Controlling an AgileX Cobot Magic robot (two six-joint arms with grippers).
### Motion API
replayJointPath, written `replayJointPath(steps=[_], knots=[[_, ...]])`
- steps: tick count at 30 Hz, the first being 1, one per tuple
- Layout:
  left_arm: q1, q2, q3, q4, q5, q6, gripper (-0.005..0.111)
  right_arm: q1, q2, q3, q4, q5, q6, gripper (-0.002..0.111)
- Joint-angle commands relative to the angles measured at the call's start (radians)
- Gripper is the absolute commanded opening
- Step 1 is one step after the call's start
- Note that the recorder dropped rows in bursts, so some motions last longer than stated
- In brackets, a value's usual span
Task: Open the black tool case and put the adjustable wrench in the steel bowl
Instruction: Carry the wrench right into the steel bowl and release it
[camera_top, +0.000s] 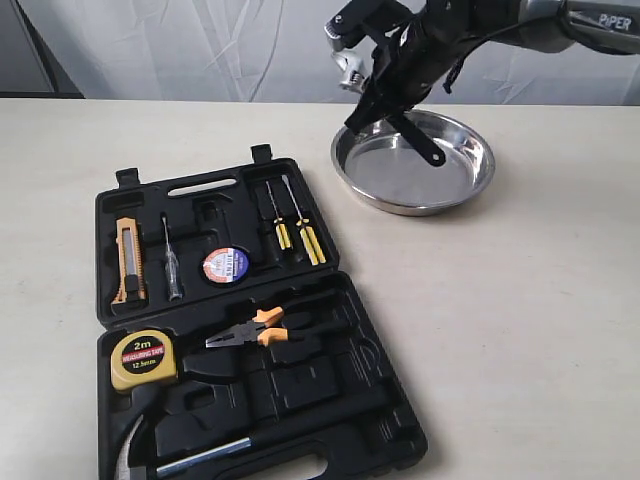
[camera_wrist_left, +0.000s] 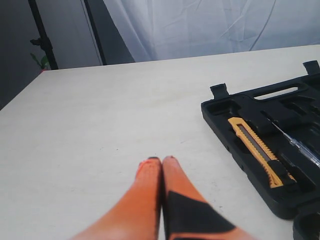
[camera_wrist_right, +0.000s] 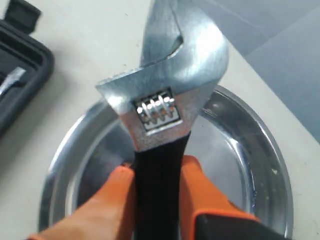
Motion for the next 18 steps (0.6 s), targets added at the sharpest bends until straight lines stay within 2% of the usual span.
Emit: replayJointPath(steps=[1,6,18], knots=[[-0.007,-0.004,-0.002,0.0,-0.006,-0.006,0.0,-0.053,0.106,-0.088,0.008,0.014,0.006,-0.001],[-0.007,-0.004,-0.002,0.0,-0.006,-0.006,0.0,-0.1,0.19,-0.131,0.095,0.032,0.006,-0.001],[-0.007,-0.004,-0.002,0.0,-0.006,-0.006,0.0,-0.132,0.252,-0.131,0.107,-0.045,0.093,-0.001]])
